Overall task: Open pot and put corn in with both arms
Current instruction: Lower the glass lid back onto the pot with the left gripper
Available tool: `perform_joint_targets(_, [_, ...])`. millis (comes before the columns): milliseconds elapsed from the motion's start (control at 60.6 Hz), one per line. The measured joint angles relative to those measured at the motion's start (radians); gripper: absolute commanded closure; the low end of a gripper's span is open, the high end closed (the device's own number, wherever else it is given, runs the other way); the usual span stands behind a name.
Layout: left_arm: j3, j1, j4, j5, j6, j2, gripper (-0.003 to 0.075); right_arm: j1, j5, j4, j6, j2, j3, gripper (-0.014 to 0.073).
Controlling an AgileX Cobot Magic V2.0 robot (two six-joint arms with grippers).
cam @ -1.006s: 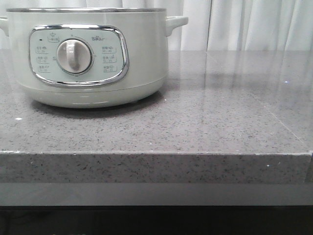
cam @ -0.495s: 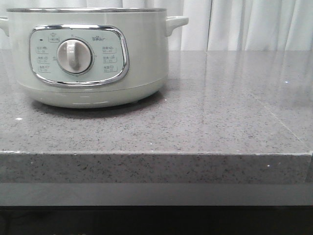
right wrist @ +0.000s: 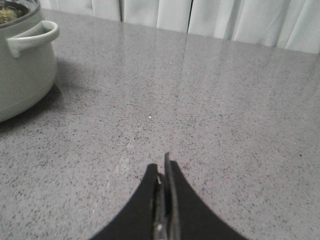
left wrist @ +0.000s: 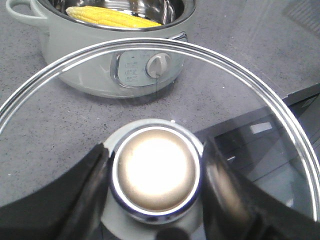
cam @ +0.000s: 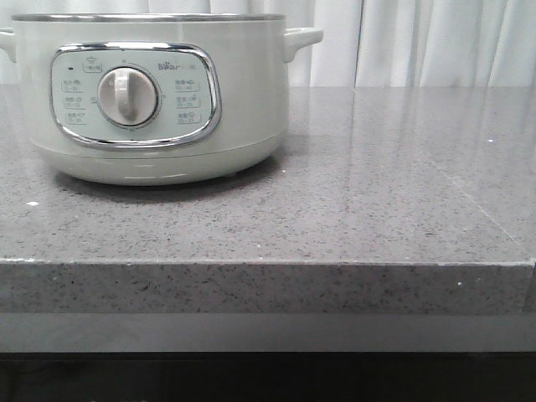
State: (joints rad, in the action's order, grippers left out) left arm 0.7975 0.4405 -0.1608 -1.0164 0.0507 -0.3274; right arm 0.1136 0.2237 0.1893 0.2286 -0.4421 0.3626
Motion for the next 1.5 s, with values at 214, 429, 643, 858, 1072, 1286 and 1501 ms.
perform_joint_targets(214, [0.115, 0.000, 0.033, 0.082, 0.026, -0.208, 0.0541, 0.000, -0.004, 0.003, 0.000, 0.180, -0.060, 0.0652])
perform_joint_targets(429, [0.375, 0.000, 0.051, 0.107, 0.048, -0.552, 0.0541, 0.000, -0.006, 0.003, 0.000, 0.192, -0.061, 0.0652])
perform_joint_targets(643, [0.645, 0.000, 0.062, 0.107, 0.053, -0.885, 0.0541, 0.000, -0.007, 0.003, 0.000, 0.192, -0.061, 0.0652])
perform_joint_targets(858, [0.824, 0.000, 0.081, 0.100, 0.055, -1.101, 0.0541, 0.000, -0.007, 0.004, 0.002, 0.192, -0.061, 0.0652])
perform_joint_targets(1072, [0.931, 0.000, 0.097, 0.090, 0.056, -1.233, 0.0541, 0.000, -0.007, 0.006, 0.002, 0.192, -0.061, 0.0652])
perform_joint_targets(1286, [0.969, 0.000, 0.097, 0.090, 0.056, -1.295, 0.0541, 0.000, -0.007, 0.006, 0.002, 0.192, -0.061, 0.0652])
perform_joint_targets(1501, [0.971, 0.000, 0.097, 0.086, 0.056, -1.319, 0.0541, 0.000, -0.007, 0.006, 0.002, 0.192, -0.061, 0.0652])
